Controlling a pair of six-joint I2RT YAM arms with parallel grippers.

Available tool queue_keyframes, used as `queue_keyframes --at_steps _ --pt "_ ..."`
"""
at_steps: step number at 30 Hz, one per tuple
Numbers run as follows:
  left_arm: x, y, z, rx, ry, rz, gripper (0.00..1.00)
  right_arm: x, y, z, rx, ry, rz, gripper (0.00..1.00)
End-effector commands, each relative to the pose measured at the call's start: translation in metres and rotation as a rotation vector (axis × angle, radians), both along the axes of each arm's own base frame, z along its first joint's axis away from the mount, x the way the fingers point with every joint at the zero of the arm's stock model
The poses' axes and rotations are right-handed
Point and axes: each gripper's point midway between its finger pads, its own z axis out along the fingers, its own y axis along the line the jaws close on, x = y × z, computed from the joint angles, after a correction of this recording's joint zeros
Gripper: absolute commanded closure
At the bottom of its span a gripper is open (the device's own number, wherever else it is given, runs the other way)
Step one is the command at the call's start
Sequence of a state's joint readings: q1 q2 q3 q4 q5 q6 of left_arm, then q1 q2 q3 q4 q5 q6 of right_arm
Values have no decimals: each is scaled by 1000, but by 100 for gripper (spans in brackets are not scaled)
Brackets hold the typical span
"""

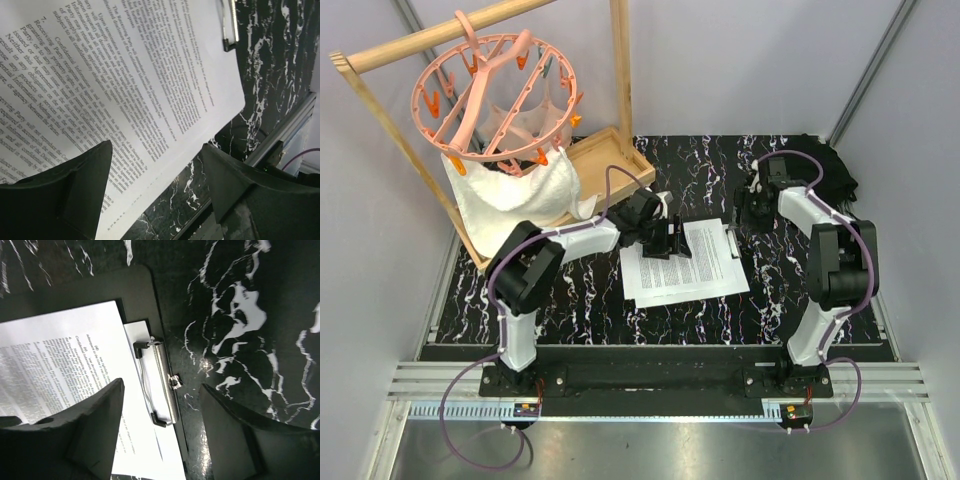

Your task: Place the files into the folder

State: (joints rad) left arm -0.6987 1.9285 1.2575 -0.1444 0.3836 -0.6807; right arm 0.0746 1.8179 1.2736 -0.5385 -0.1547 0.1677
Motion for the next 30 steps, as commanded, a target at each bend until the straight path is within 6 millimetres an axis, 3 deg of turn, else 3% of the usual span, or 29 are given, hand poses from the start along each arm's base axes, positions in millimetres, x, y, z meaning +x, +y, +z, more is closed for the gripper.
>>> queue_keyframes --at_steps 1,2,6,13,24,30 --pt "25 -13 12 -5 -38 15 23 -9 3 -23 -73 60 30 35" --pt "25 -12 2 9 -21 17 24 -9 4 -24 -73 60 34 46" --pt "25 -7 -12 48 4 45 24 -16 9 -32 -75 76 70 53" --pt "27 -2 -24 91 26 69 24 -28 16 -50 -87 118 115 53" --pt "18 4 -39 124 52 46 25 -34 19 -45 -71 90 100 43" --pt "18 7 -39 137 45 39 25 -42 14 -57 -127 128 85 57"
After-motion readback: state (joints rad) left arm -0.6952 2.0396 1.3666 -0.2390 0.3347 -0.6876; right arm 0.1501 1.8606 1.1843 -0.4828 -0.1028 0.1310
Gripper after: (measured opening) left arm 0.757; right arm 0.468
